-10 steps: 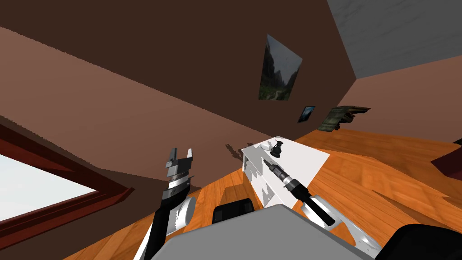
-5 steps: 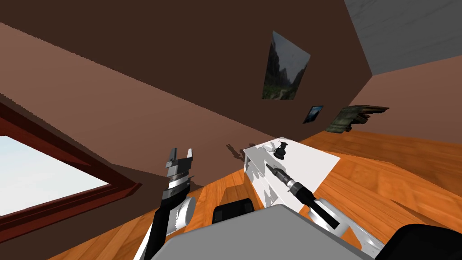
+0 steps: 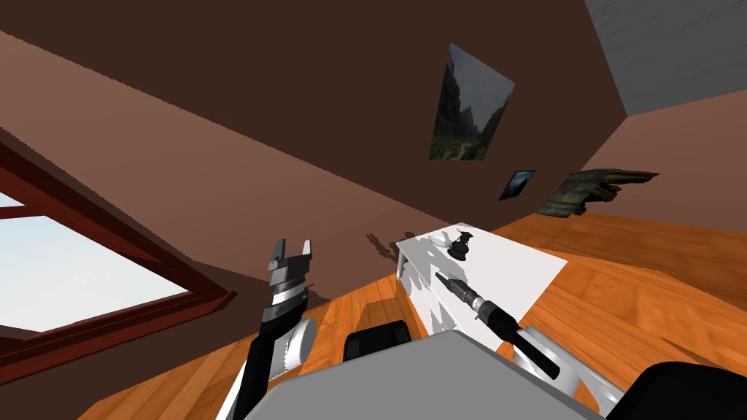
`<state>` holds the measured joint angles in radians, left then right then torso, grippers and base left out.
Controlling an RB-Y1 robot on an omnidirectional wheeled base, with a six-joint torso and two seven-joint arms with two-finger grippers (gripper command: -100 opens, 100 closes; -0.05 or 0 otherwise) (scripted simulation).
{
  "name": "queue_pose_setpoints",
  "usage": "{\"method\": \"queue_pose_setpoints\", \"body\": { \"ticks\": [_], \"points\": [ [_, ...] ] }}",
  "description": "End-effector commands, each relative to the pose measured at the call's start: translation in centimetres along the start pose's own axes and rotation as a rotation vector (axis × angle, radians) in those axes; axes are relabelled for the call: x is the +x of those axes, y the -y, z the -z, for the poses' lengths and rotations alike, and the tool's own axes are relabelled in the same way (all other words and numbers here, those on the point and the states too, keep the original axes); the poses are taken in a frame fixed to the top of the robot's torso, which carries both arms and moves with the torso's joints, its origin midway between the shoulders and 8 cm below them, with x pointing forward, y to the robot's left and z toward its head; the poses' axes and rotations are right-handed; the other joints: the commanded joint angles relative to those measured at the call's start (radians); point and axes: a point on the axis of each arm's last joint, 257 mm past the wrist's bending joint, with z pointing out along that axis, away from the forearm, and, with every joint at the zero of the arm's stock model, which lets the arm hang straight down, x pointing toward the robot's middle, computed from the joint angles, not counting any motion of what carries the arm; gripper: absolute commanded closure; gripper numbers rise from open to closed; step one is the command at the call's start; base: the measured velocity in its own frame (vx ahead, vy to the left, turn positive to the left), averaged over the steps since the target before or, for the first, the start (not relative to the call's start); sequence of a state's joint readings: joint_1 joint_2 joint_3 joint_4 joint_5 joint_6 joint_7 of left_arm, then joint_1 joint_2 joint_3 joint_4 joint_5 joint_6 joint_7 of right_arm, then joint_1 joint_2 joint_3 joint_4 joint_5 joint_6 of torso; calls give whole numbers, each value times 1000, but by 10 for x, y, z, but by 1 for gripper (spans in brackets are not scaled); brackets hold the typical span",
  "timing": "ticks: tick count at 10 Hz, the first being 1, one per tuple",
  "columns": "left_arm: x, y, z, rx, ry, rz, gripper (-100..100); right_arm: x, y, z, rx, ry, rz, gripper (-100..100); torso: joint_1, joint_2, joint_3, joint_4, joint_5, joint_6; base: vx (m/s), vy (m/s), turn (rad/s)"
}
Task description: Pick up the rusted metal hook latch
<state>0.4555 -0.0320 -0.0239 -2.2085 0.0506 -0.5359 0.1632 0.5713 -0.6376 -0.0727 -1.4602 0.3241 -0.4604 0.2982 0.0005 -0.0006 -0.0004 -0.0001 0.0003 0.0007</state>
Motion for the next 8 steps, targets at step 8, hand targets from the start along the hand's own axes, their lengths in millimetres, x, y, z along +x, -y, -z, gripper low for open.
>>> {"method": "queue_pose_setpoints", "body": {
  "ticks": [8],
  "points": [
    [0, 0, 0, 0, 0, 0, 0, 61, 98, 36, 170, -235, 203, -100, 0, -1, -1, 0, 0, 0, 29, 15, 55]
  ]
}}
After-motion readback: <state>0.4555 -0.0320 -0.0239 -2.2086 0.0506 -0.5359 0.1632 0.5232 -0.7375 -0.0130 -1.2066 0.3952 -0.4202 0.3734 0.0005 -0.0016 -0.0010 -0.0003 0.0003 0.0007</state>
